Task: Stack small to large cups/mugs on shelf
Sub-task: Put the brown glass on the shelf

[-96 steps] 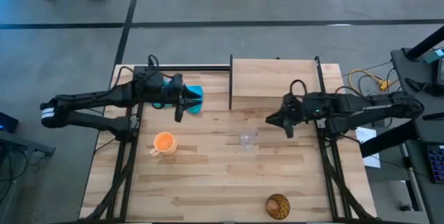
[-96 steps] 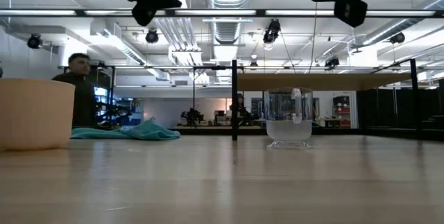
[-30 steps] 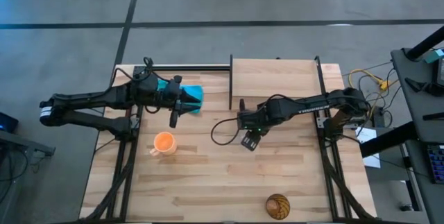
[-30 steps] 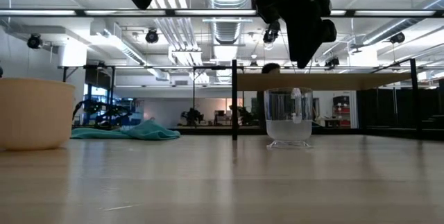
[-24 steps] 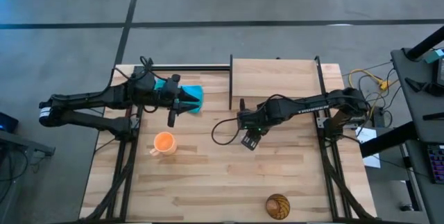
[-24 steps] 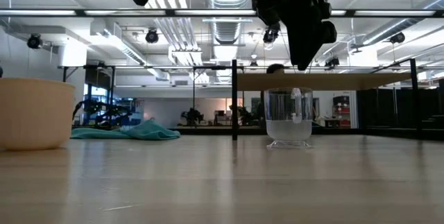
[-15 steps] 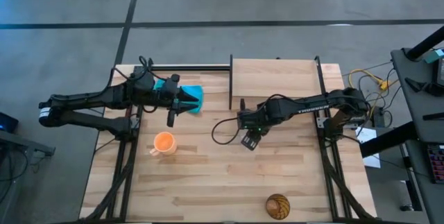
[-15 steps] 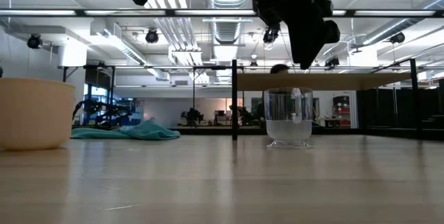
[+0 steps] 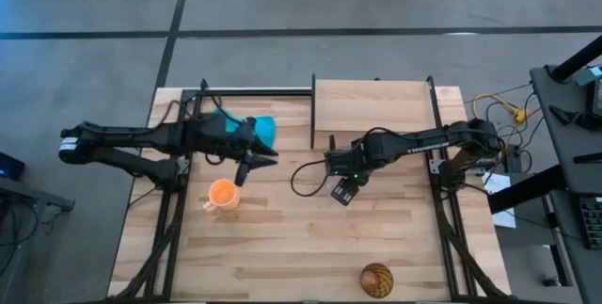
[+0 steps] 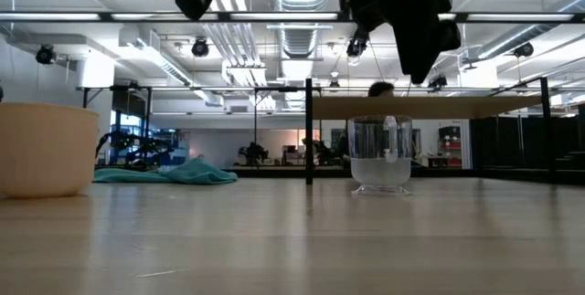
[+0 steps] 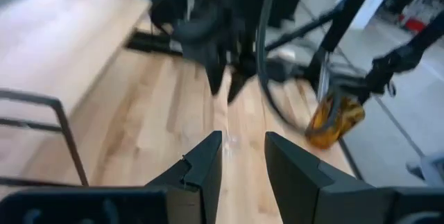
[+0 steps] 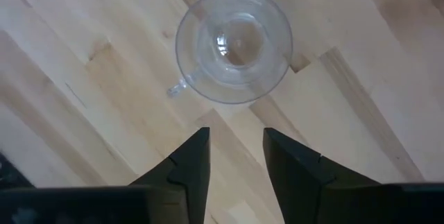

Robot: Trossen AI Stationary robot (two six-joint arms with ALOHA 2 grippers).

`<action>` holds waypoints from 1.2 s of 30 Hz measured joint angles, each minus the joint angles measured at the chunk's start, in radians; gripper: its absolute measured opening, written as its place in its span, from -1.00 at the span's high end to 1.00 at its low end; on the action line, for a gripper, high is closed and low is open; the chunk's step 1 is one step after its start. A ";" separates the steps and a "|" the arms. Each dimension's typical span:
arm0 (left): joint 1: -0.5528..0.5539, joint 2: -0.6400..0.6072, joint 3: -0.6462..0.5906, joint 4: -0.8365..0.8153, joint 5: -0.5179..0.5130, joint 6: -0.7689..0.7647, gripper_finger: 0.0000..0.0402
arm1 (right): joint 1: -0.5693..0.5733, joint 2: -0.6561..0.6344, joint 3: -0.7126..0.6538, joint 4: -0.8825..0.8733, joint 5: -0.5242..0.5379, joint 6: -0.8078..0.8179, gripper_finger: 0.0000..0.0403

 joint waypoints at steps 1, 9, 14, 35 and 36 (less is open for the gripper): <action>-0.010 0.016 0.001 0.002 -0.001 0.000 0.52 | 0.000 -0.009 0.000 -0.001 0.000 0.000 0.36; -0.046 0.068 0.005 0.106 -0.006 -0.010 0.52 | 0.000 -0.076 0.000 -0.026 0.007 -0.001 0.37; -0.051 0.060 0.003 0.119 -0.006 -0.027 0.52 | 0.000 -0.126 0.000 -0.041 0.004 0.000 0.38; -0.051 0.060 -0.005 0.119 -0.006 -0.022 0.52 | 0.347 -0.175 0.000 -0.034 -0.311 0.279 0.39; -0.051 0.060 -0.005 0.119 -0.006 -0.022 0.52 | 0.366 -0.175 0.000 -0.034 -0.310 0.316 0.39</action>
